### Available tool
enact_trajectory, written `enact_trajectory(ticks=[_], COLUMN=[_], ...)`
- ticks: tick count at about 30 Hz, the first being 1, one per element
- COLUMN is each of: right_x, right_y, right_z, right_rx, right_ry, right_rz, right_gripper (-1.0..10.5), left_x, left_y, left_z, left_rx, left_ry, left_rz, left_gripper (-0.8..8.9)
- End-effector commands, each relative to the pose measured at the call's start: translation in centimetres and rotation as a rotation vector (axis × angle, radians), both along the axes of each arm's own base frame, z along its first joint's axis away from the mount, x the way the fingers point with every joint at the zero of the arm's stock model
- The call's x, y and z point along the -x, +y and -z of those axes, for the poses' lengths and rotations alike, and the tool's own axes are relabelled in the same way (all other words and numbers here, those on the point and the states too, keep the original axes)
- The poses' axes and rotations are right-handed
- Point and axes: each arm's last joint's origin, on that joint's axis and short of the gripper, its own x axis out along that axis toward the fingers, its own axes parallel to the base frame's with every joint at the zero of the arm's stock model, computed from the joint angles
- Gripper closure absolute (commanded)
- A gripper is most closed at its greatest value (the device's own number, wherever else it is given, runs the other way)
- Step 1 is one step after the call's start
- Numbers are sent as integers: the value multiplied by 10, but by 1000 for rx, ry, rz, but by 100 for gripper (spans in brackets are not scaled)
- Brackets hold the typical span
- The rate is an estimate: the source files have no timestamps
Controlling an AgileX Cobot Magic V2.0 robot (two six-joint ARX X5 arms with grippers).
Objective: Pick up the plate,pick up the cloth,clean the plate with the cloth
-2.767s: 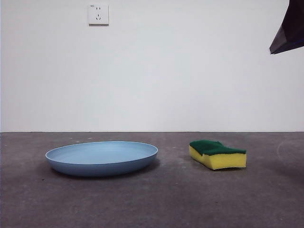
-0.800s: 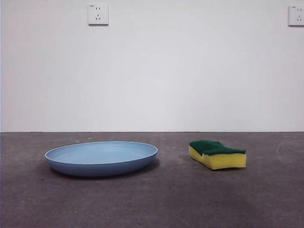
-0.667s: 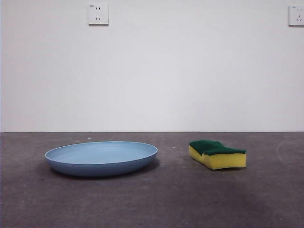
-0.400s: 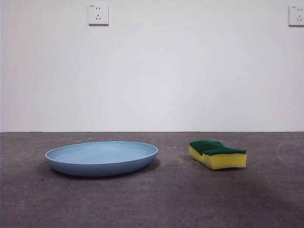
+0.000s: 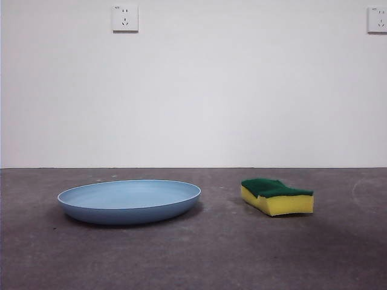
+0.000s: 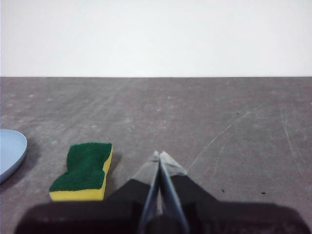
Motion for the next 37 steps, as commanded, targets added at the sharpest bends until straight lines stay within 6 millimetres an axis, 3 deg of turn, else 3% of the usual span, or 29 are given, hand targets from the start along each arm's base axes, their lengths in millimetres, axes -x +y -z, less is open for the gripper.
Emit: enact_trajectory(ticks=[1, 8, 37], right_x=[0, 1, 0], right_y=[0, 0, 0], right_z=[8, 16, 16], right_rx=[-15, -117, -115], right_ry=[55, 152, 152], right_rz=[1, 14, 22], right_gripper=[946, 946, 946], left_x=[-1, -1, -1], left_y=[0, 0, 0], left_z=[4, 4, 4], left_rx=[5, 5, 5], left_ry=[7, 7, 7], left_rz=[-7, -7, -7], left_gripper=[814, 814, 814])
